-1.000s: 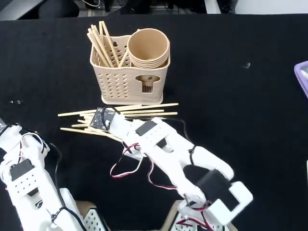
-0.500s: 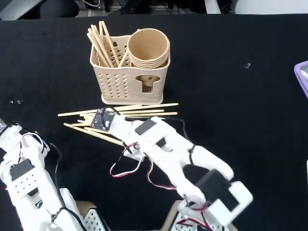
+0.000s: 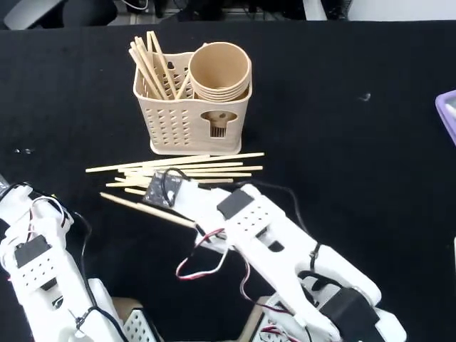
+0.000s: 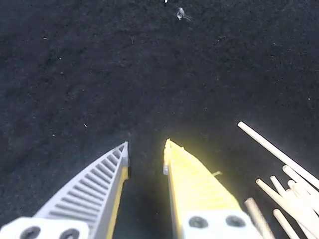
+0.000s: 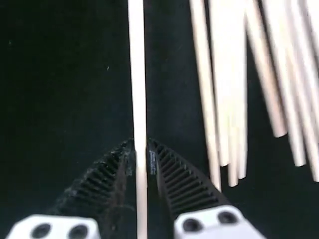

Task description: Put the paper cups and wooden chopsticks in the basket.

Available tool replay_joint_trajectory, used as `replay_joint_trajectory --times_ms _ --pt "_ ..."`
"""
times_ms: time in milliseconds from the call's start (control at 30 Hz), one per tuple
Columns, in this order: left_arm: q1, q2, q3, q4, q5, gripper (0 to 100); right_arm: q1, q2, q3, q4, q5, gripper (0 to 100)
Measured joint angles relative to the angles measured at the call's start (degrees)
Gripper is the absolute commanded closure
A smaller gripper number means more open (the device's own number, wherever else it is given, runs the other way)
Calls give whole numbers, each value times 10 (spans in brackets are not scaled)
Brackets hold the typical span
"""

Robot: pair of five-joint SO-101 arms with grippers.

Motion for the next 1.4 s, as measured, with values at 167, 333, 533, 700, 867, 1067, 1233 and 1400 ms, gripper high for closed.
replay_joint_trajectory --times_ms 167,333,533,700,867,1067,1233,1400 --pt "0 0 0 0 0 873 0 -6 67 0 0 988" --pt "0 0 0 0 0 873 0 -6 70 0 -1 984" --pt "0 0 0 0 0 873 0 -6 70 0 -1 869" --pt "0 0 0 0 0 873 -1 -6 59 -15 -19 812" --pt "0 0 0 0 0 873 -40 -6 44 -79 -58 822" --pt "0 0 0 0 0 873 -75 7 40 -139 -84 822" --pt "0 0 0 0 0 873 -77 94 -18 -149 -85 819" --pt "0 0 0 0 0 873 -79 171 -76 -149 -85 818"
